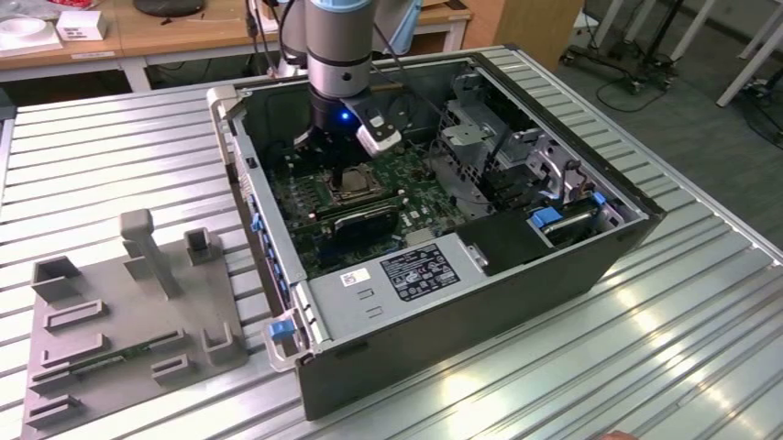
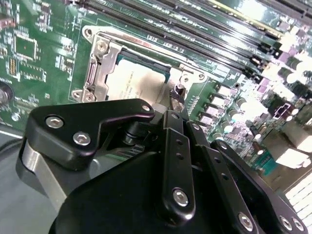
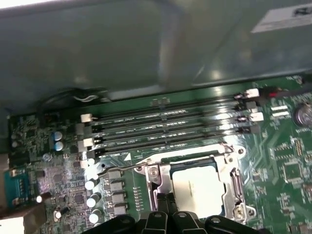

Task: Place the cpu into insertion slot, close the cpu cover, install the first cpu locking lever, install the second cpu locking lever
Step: 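Close the cpu cover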

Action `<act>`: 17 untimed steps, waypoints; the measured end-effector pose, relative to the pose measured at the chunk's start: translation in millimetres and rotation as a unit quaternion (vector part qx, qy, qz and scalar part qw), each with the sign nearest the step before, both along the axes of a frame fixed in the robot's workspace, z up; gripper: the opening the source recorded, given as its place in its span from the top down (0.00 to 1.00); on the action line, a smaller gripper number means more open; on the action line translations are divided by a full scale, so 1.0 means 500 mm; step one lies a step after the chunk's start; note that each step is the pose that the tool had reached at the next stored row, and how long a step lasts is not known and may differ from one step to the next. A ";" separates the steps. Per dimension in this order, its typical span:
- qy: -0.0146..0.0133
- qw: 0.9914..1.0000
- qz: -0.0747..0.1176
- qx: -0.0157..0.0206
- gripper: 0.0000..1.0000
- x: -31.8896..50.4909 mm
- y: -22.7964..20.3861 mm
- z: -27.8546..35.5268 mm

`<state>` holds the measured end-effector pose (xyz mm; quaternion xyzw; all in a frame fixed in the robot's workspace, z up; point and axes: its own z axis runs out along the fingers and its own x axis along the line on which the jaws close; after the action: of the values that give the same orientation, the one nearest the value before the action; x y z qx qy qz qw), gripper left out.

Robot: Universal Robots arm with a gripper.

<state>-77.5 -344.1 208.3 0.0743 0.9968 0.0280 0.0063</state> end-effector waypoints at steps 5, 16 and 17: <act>0.000 1.000 0.026 0.000 0.89 0.000 0.0000 -0.001; 0.000 0.999 0.050 0.000 0.89 0.001 0.0000 -0.003; 0.000 0.999 0.050 0.000 0.89 0.001 0.0000 -0.003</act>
<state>-77.0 -344.1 207.0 0.0247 0.9993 0.0283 0.0049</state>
